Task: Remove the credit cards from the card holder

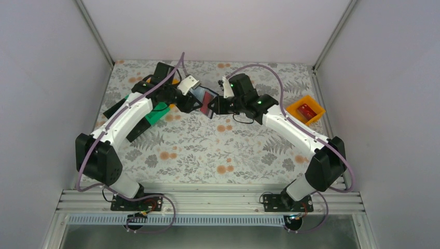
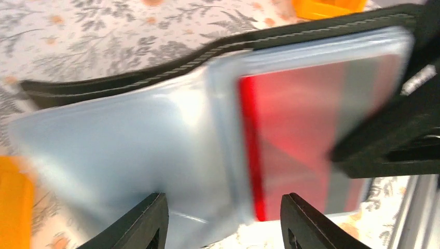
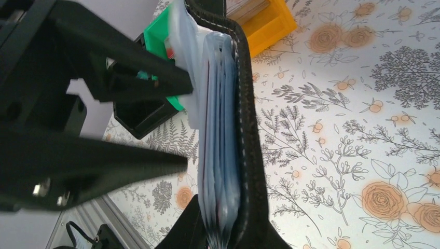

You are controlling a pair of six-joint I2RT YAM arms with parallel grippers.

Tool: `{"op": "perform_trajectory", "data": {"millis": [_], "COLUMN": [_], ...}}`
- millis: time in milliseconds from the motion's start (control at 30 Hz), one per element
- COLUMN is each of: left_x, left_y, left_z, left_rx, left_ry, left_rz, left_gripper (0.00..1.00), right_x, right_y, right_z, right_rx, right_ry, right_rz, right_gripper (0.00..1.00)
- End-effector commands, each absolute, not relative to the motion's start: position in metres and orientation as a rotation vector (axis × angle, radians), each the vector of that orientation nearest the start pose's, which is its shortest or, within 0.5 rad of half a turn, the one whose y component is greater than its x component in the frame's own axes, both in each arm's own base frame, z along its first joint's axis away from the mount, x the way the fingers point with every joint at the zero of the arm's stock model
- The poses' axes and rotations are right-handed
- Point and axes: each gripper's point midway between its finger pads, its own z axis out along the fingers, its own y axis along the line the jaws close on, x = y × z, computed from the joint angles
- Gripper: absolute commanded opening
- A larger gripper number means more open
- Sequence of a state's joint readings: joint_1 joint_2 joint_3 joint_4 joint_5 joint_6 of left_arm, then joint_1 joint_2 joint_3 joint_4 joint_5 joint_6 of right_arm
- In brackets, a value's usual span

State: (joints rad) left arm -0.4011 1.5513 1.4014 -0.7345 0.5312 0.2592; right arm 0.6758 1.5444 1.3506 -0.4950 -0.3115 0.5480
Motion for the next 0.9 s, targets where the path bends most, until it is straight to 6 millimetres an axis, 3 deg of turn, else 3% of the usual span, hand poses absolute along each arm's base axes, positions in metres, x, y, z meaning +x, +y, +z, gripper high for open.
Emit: {"op": "perform_trajectory", "data": {"millis": [0, 267, 500, 733, 867], "left_x": [0.362, 0.347, 0.362, 0.375, 0.356], "left_y": [-0.218, -0.222, -0.201, -0.183, -0.200], "left_z": [0.233, 0.256, 0.271, 0.291, 0.300], "left_rx": [0.958, 1.050, 0.950, 0.927, 1.040], "left_ry": [2.182, 2.087, 2.095, 2.061, 2.013], "left_rz": [-0.650, -0.685, -0.545, -0.369, -0.519], "left_gripper": [0.53, 0.39, 0.39, 0.48, 0.57], "right_x": [0.304, 0.290, 0.279, 0.301, 0.323], "right_y": [0.333, 0.338, 0.340, 0.325, 0.317], "right_z": [0.273, 0.288, 0.305, 0.287, 0.269], "right_rx": [-0.441, -0.612, -0.691, -0.533, -0.396], "right_ry": [2.289, 2.193, 2.119, 2.228, 2.313], "right_rz": [1.058, 1.109, 1.152, 1.055, 0.936], "right_gripper": [0.04, 0.04, 0.04, 0.04, 0.04]}}
